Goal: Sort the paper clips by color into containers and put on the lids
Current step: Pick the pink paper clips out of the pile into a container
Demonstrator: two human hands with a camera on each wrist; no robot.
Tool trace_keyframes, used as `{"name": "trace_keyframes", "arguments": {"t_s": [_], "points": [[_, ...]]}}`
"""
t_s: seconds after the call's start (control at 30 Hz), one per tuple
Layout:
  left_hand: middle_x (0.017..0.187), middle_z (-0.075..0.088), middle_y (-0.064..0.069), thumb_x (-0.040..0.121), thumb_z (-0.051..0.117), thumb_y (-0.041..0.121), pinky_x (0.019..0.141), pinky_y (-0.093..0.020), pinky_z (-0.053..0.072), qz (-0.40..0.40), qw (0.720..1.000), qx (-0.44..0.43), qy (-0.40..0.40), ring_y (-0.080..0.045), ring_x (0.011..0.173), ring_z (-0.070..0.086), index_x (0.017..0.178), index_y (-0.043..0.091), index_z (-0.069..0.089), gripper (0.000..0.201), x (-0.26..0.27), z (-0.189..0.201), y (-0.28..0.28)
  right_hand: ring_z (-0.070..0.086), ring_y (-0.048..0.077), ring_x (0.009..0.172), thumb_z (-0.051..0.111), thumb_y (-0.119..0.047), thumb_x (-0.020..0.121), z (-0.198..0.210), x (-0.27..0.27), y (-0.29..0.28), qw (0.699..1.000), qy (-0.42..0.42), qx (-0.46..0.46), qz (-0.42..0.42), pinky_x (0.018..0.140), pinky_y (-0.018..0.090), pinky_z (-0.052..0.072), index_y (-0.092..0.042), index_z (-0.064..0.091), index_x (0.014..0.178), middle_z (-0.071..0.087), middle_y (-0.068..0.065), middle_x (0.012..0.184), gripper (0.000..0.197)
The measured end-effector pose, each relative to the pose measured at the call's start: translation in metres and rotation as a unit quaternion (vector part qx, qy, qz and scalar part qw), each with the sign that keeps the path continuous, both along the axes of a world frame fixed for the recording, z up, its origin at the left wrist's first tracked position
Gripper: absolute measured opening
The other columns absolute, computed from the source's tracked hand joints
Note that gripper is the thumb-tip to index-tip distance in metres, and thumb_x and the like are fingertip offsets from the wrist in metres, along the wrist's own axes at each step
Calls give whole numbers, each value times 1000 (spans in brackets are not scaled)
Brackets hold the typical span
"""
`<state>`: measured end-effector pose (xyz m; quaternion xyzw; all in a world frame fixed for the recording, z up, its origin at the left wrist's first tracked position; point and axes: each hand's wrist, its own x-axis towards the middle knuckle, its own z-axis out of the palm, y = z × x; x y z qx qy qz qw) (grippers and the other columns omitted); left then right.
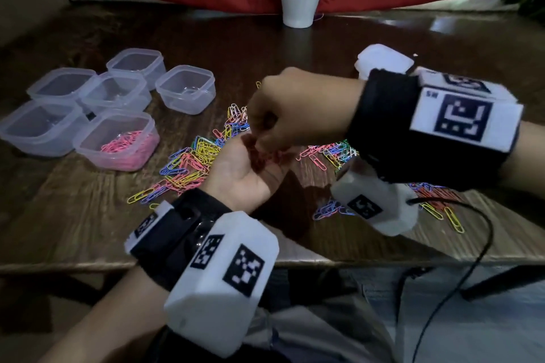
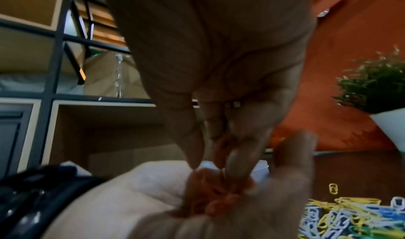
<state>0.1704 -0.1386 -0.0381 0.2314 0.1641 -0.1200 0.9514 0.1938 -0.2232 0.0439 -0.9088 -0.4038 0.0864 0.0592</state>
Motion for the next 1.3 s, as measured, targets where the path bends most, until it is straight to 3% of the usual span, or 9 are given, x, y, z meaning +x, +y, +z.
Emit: {"name": "trace_keyframes", "arguments": {"t_s": [0.1,0.2,0.3,0.37,0.57,0.9,1.07,1.2,1.3], "points": [[66,65,-18,94,38,10,51,-34,57,34,996,-86,18,-27,55,66,74,-6,59,33,2,0,10,56,11,79,65,-21,80,3,11,-10,995,-44,89,6,73,24,47,-18,72,95,64,-2,82,17],[61,61,-14,81,46,7,43,-23,53,42,993,-105,13,-23,48,64,73,-3,55,15,-2,4,23,52,8,72,69,-17,79,2,41,-32,983,-58,171,-31,61,15,34,-13,72,96,61,-1,80,18],[58,57,-9,81,49,9,40,-15,48,60,993,-99,21,-18,45,60,72,2,51,12,-5,3,34,49,4,65,72,-14,77,-23,60,-43,1000,-3,-2,-11,62,9,38,-15,71,103,63,-6,81,26],[58,56,-7,86,48,10,39,-14,46,66,992,-105,37,-17,44,59,70,2,51,18,-7,0,38,48,6,78,73,-19,77,-43,66,-43,995,-4,-97,8,73,24,44,-25,69,108,63,-8,97,32],[60,52,-2,83,49,9,37,-11,43,61,994,-77,38,-13,43,58,68,4,51,16,-11,0,35,51,18,101,72,-26,77,-57,72,-37,991,-9,-118,55,77,32,44,-27,66,111,56,-3,106,34],[61,59,-7,96,42,11,46,-21,54,108,992,-43,46,-17,47,63,74,2,53,26,-9,-5,28,53,21,96,58,-24,89,-66,69,-35,984,-39,-163,62,65,26,31,-13,62,100,59,4,105,16],[59,63,-10,98,36,13,55,-29,56,132,989,-51,38,-20,52,67,72,2,54,33,-11,-9,25,46,20,92,49,-26,94,-68,62,-38,980,-33,-189,46,68,27,30,-12,54,100,43,0,98,16],[66,66,-14,99,32,16,63,-34,57,135,989,-52,40,-24,65,70,78,0,57,36,-12,-13,24,50,16,85,49,-23,94,-54,61,-43,996,74,-37,-28,74,30,40,-10,53,100,55,5,94,16],[72,67,-14,99,29,18,72,-35,51,122,991,-24,47,-19,85,65,82,1,58,38,-11,-15,17,45,1,57,53,-16,92,-35,54,-39,966,207,141,-62,52,17,39,-11,52,87,52,-2,73,7]]}}
